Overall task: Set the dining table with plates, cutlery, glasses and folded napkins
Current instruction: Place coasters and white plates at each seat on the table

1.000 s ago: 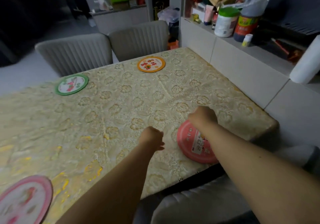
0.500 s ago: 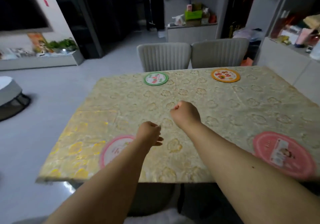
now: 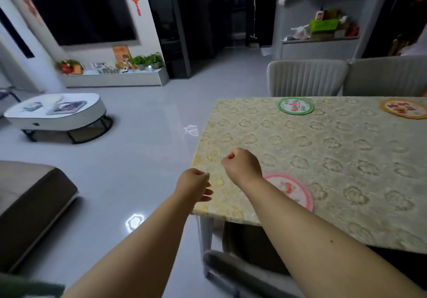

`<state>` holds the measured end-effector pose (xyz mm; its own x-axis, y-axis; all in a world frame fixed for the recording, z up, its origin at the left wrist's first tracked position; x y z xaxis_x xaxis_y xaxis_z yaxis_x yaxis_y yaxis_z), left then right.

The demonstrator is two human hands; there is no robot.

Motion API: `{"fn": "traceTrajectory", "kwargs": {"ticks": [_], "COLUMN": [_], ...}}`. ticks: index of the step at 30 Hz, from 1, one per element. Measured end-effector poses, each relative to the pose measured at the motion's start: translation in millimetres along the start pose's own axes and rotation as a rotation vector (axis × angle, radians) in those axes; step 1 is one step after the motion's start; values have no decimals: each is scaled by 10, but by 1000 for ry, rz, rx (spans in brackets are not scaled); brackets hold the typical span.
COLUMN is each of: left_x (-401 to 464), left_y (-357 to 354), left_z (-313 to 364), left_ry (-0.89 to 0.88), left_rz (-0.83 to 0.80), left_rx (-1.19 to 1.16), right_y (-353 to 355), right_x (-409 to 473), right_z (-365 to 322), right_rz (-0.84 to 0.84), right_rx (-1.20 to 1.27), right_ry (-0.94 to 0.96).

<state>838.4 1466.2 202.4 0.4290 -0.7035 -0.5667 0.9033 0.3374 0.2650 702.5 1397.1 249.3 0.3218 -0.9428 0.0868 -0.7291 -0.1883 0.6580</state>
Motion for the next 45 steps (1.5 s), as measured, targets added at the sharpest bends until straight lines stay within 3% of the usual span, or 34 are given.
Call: {"fn": "traceTrajectory", "kwargs": {"ticks": [10,21,32,36,45], "left_x": [731,2308,3879,4554,5573], "left_y": [1233,2355,2705,2813,1632], "left_z": [-178,651,1839,2496,3500], "left_ry": [48,48,-61,-117,-172], "left_rz": [14,9,-187,-222,-489], "left_rx": [-46,55,203,277,421], "right_y": [-1282,-2364,-2540,-2630,-2004], "right_x": [709,2252,3863,4468,5506], "right_z": [-513,-967,-1251,-1346,-739], "right_rz": [-88,-72,158,249,530], "right_rx": [22,103,51,151,141], "right_ry": [-45,-130,-281,-322,-465]}}
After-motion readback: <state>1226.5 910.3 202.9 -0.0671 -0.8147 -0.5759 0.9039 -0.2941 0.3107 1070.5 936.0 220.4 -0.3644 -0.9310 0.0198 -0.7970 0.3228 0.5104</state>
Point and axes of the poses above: each hand's wrist, its own x-axis towards the middle knuckle, its own y-axis out of the back of the hand, z = x × y, the point moved 8 cm from there along x, towards the middle knuckle, and after that the axes turned 12 degrees about y, right-handed, at the moved point
